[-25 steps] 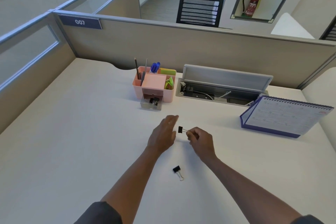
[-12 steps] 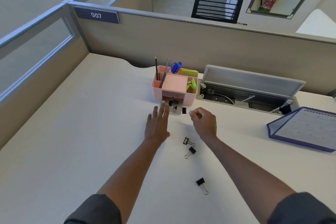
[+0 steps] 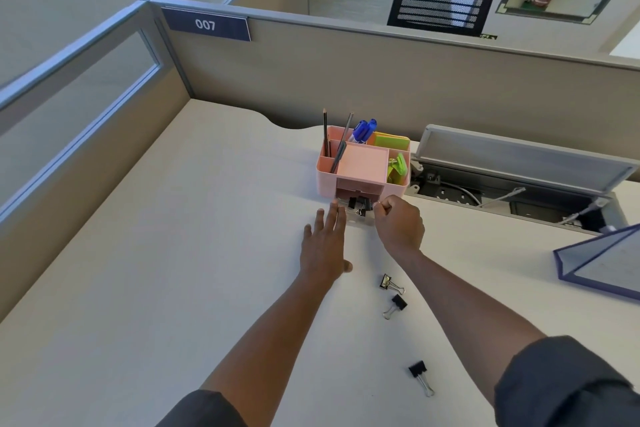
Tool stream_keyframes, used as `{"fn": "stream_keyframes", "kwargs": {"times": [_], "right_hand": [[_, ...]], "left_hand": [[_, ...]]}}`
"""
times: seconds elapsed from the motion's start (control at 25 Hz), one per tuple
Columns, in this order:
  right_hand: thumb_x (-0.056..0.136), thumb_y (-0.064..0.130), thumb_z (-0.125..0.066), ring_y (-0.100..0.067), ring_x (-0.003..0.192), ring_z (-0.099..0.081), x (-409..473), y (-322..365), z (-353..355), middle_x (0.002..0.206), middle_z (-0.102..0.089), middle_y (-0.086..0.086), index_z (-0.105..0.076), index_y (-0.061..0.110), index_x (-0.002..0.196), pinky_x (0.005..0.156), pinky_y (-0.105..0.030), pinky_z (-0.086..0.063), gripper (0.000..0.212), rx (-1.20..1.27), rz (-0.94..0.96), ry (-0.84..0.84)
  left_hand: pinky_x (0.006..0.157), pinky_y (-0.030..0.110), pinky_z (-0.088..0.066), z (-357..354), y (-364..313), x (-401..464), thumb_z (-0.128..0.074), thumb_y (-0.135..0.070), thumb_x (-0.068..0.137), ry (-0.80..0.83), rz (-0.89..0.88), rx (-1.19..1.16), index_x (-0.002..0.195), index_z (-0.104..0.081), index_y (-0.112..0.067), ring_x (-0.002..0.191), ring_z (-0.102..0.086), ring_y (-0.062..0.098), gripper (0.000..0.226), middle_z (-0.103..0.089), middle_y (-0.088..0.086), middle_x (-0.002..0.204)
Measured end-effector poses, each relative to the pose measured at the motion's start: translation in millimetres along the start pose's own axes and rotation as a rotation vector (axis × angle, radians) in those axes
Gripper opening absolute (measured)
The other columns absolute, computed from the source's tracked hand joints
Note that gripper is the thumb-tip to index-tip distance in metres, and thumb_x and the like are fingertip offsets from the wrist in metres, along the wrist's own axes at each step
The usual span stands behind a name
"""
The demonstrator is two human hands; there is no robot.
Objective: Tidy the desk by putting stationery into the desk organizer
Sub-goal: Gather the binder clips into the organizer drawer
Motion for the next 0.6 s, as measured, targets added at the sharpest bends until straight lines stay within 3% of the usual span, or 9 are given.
{"fn": "stream_keyframes", "kwargs": {"times": [0.36,0.6], "right_hand": [[0.091,0.035,-0.066,-0.005,0.054,-0.045,9,-3,13,0.064,-0.057,0.007,-0.058,0.019,0.071,0.049,-0.02,-0.025,0.027,-0.087,0.04,0.042],[0.093,0.037,-0.062,-0.014,0.058,-0.055,-17,-46,36,0.061,-0.058,0.006,-0.057,0.018,0.069,0.054,-0.025,-0.037,0.031,-0.059,0.016,0.055]], "left_hand": [[0.116,0.051,-0.019,2,2,-4,-0.081,-0.043,0.073,0.001,-0.006,-0.037,0.153,0.005,-0.017,0.149,0.0,0.032,0.12,0.01,0.004,0.162],[0.116,0.046,-0.019,4,-8,-25,-0.077,-0.033,0.081,-0.074,-0.007,-0.053,0.153,0.007,-0.017,0.149,-0.001,0.031,0.112,0.012,0.005,0.162]]}}
Point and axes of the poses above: each hand's wrist, its own x-axis towards the middle knuckle, its own z-axis out of the back of the hand, y = z × x, the point moved 9 cm from there along x, towards the middle knuckle
